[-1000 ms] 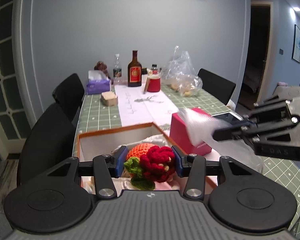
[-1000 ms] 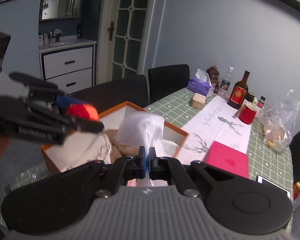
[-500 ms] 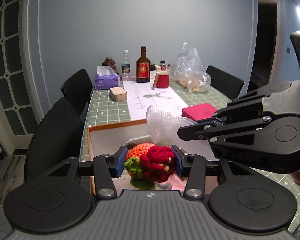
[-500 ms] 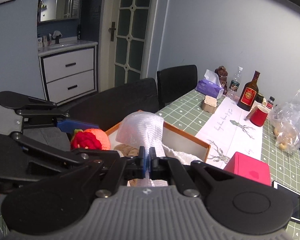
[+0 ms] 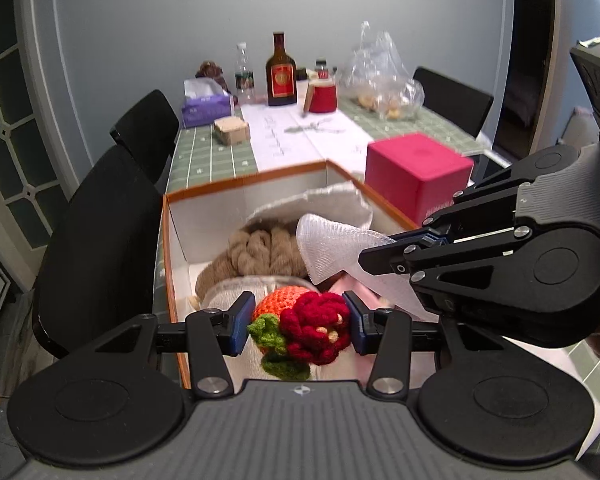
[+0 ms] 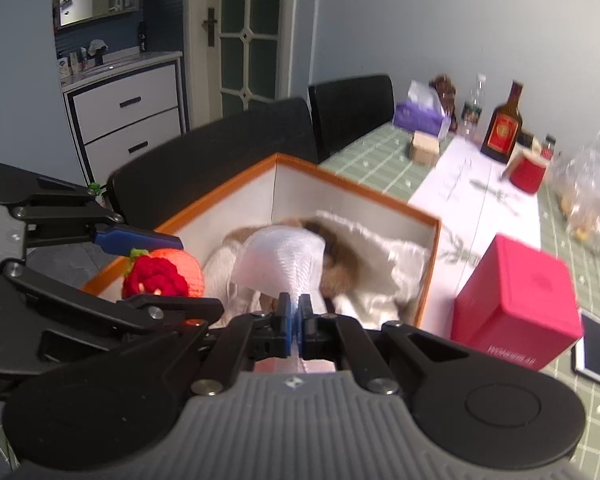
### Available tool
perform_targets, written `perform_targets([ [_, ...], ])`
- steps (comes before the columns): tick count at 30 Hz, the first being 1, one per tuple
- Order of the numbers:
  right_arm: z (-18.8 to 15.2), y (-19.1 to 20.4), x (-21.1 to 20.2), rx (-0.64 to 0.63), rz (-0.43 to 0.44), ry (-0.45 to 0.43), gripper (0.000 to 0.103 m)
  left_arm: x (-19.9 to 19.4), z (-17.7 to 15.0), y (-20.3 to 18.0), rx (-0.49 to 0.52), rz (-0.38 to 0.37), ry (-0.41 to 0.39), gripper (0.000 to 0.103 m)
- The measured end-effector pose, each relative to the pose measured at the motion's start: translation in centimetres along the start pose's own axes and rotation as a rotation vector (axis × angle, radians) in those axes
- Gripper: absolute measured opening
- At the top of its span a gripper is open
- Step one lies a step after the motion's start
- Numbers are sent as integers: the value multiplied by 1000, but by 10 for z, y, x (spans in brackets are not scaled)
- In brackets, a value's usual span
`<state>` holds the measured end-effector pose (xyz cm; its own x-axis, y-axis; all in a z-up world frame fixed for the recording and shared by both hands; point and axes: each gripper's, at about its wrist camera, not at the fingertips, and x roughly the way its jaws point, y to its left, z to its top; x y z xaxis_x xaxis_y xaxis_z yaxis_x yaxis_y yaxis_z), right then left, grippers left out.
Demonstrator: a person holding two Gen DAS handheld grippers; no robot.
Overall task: Organize soft objects
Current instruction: 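Carry the strawberry and mesh bag over the orange box, then open both grippers to drop the strawberry and mesh bag into the box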
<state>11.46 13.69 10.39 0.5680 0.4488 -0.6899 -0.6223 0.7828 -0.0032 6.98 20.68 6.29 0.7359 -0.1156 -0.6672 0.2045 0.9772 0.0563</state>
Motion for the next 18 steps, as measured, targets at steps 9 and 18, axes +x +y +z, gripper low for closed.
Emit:
perform_targets([
  [9,-14,-3,27,38,41,85,0,17,-9,-1,37,0,87,54],
  [18,-22,-6,49,20,48,210,1,30,-15,-7,85,-7,159,54],
])
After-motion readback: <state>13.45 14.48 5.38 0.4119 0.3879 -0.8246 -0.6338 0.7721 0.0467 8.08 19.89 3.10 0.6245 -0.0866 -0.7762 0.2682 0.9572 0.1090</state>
